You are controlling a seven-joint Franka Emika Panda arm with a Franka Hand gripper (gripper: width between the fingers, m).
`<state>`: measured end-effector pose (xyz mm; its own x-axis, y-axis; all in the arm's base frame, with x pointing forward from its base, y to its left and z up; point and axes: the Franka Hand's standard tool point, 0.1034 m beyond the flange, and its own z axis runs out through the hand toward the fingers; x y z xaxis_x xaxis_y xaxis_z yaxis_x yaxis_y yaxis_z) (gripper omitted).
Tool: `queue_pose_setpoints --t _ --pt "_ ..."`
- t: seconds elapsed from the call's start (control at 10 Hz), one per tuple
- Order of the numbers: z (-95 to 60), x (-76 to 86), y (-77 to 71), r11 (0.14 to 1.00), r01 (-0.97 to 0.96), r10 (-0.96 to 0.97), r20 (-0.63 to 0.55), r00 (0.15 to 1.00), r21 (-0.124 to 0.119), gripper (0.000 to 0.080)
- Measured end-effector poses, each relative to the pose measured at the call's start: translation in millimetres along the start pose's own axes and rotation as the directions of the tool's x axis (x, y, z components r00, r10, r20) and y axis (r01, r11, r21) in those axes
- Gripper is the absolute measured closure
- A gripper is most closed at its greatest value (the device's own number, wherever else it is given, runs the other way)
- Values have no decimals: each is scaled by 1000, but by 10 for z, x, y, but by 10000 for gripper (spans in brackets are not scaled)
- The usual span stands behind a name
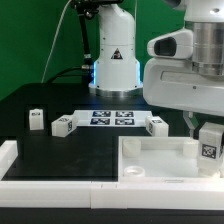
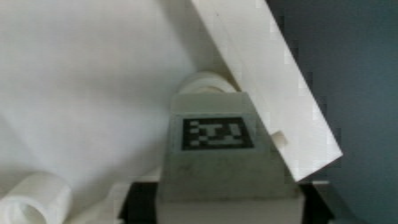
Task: Assemble one leg
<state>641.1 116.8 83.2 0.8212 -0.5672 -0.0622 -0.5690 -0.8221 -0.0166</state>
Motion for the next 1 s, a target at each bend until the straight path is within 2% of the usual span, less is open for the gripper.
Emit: queue_pose_setpoints --t 0.1,0.4,0.5,0.6,0.7,0.8,0.9,1.0 --pt "4 -4 -5 986 -169 169 -10 986 -7 507" --pt "4 -11 0 894 -449 448 -27 894 -16 507" --pt "6 -17 -8 880 -475 475 -24 880 -13 437" --pt "6 -24 -19 882 -471 471 -21 882 -10 437" --pt "7 -24 -18 910 -414 413 -21 910 -12 249" --pt "4 -23 -27 917 -399 399 -22 917 -7 249" --pt "-3 -25 -27 942 -334 334 -23 942 -7 171" --pt "-18 -20 -28 988 -156 156 -24 987 -11 156"
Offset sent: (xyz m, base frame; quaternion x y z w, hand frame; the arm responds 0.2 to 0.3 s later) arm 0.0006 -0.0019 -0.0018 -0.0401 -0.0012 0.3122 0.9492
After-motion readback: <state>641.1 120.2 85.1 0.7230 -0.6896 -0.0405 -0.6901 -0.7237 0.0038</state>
